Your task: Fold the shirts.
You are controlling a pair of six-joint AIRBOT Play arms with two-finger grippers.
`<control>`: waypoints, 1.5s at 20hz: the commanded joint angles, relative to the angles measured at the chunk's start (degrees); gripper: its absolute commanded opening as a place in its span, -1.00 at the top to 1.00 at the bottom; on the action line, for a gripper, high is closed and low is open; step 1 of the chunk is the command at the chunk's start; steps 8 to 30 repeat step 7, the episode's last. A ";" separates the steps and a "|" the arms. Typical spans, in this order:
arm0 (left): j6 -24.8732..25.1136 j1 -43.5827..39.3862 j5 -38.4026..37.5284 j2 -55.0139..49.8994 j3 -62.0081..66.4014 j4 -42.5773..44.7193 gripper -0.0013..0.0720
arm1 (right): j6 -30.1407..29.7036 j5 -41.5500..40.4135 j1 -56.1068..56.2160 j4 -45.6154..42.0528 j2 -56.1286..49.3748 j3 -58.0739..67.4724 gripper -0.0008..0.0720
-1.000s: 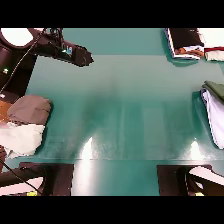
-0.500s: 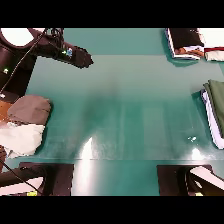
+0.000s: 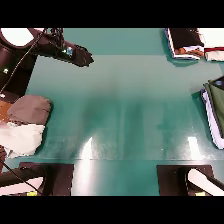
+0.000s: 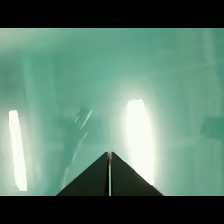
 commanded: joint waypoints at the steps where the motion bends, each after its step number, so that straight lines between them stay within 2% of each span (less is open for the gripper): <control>1: -0.02 -0.02 2.19 0.04 0.00 -0.02 0.86 | -2.75 -2.40 12.17 0.57 0.04 -0.02 0.92; 5: -0.02 -0.02 4.09 0.04 0.00 -0.02 0.86 | -2.78 -2.32 16.72 0.57 0.04 -0.02 0.92; 30: -0.02 -0.02 5.05 0.04 0.00 -0.02 0.86 | -2.78 -1.95 16.79 0.59 0.04 -0.02 0.92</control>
